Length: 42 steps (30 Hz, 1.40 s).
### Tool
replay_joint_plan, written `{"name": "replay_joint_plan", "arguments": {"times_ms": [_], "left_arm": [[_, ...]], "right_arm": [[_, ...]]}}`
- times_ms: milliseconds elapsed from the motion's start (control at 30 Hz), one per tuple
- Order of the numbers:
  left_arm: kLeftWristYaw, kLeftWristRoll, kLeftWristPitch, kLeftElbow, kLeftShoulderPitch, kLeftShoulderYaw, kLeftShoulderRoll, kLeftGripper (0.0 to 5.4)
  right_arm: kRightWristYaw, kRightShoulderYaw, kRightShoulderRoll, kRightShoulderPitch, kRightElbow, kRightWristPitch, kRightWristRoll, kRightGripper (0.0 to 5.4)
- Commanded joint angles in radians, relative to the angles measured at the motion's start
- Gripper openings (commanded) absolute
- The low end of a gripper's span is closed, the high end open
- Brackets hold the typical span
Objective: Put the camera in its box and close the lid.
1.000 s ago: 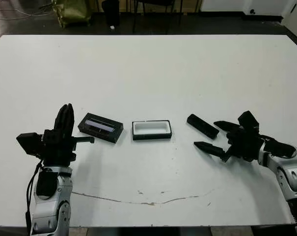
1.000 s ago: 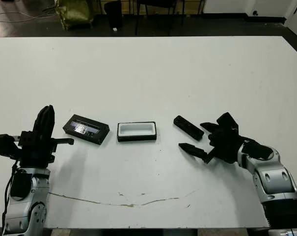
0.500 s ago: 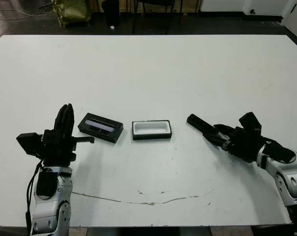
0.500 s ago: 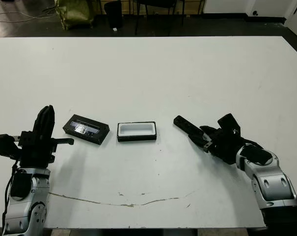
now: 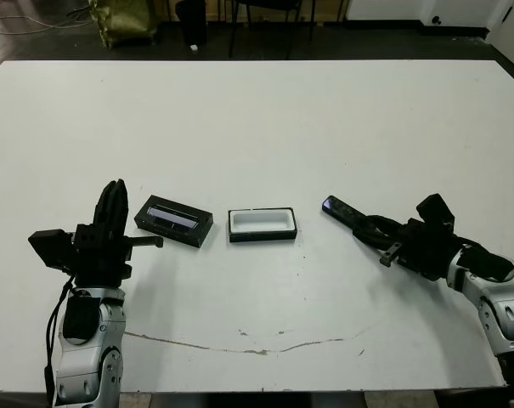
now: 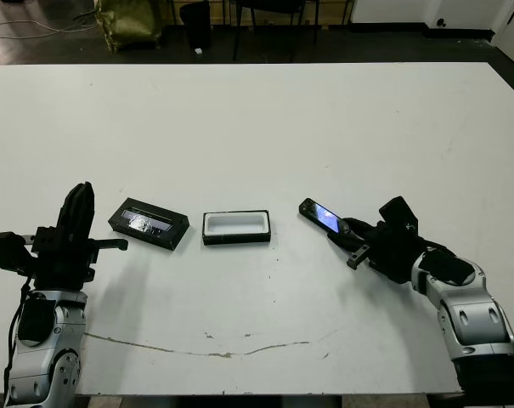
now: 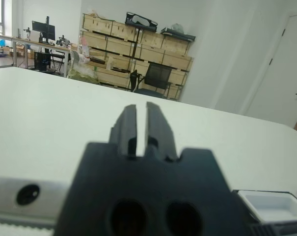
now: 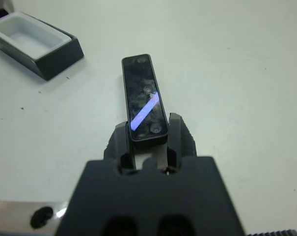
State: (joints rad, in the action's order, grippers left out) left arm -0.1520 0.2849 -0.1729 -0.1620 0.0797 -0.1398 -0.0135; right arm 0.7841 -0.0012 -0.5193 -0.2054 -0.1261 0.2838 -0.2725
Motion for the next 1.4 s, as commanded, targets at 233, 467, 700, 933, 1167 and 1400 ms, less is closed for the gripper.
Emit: {"name": "replay_joint_plan", "arguments": {"times_ms": [233, 467, 700, 933, 1167, 1400], "left_arm": [[0.005, -0.004, 0.011, 0.013, 0.013, -0.002, 0.004, 0.0], [0.018, -0.017, 0.015, 0.007, 0.015, 0.004, 0.001, 0.0], [0.019, -0.011, 0.025, 0.004, 0.014, 0.004, 0.005, 0.0], [0.017, -0.008, 0.024, 0.003, 0.013, 0.003, 0.006, 0.0], [0.019, -0.016, 0.016, 0.009, 0.014, 0.003, 0.007, 0.0], [0.008, -0.004, 0.005, 0.016, 0.016, 0.0, 0.005, 0.0]], "right_arm": [[0.108, -0.053, -0.012, -0.216, -0.042, 0.127, -0.131, 0.09], [0.285, -0.004, 0.0, -0.441, -0.302, 0.021, -0.093, 0.09], [0.424, 0.102, 0.034, -0.627, -0.545, -0.122, 0.036, 0.07], [0.476, 0.211, 0.058, -0.691, -0.517, -0.14, 0.147, 0.07], [0.557, 0.288, 0.089, -0.726, -0.525, -0.12, 0.195, 0.07], [0.586, 0.308, 0.109, -0.725, -0.523, -0.092, 0.204, 0.07]]}}
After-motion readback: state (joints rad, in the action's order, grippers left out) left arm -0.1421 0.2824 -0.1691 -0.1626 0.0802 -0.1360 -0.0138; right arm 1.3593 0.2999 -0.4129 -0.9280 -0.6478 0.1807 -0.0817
